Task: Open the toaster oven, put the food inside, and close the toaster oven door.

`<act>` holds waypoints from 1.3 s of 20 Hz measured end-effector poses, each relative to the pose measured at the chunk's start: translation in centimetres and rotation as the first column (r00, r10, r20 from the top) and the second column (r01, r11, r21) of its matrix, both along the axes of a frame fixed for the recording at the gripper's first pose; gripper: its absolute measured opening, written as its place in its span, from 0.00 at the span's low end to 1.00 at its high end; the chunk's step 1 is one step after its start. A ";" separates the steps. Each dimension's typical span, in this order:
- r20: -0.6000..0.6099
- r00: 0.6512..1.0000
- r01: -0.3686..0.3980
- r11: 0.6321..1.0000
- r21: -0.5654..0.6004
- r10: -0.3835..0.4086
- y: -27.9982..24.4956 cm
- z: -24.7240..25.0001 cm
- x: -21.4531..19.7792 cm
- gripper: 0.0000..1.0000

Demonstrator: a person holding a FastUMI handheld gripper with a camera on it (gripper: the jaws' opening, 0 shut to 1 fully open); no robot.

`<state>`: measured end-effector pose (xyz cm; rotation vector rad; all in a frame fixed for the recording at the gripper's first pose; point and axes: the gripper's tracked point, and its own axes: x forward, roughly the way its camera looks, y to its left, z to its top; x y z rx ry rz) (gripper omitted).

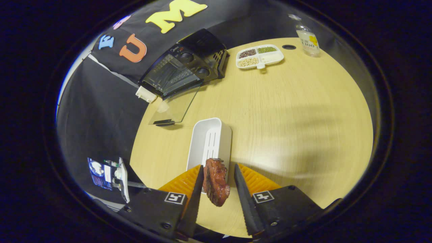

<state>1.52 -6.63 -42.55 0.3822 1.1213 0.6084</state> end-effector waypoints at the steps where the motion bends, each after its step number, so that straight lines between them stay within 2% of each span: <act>1: -0.028 1.000 0.000 1.000 0.029 0.001 0.0 0.2 -0.2 0.48; 4: -0.067 0.998 0.000 0.998 0.065 0.004 0.2 0.5 -0.5 0.28; 7: -0.053 0.999 -0.012 0.999 0.051 0.014 0.0 1.3 -0.7 0.19; 12: 0.009 1.000 0.009 0.999 0.040 -0.009 0.8 4.4 -0.4 0.17; 16: 0.058 0.993 0.099 0.994 0.054 -0.102 2.9 7.7 0.5 0.17; 22: 0.103 0.959 0.248 0.957 0.151 -0.264 10.8 11.5 3.2 0.17; 26: 0.104 0.929 0.322 0.913 0.252 -0.356 17.3 12.5 6.5 0.17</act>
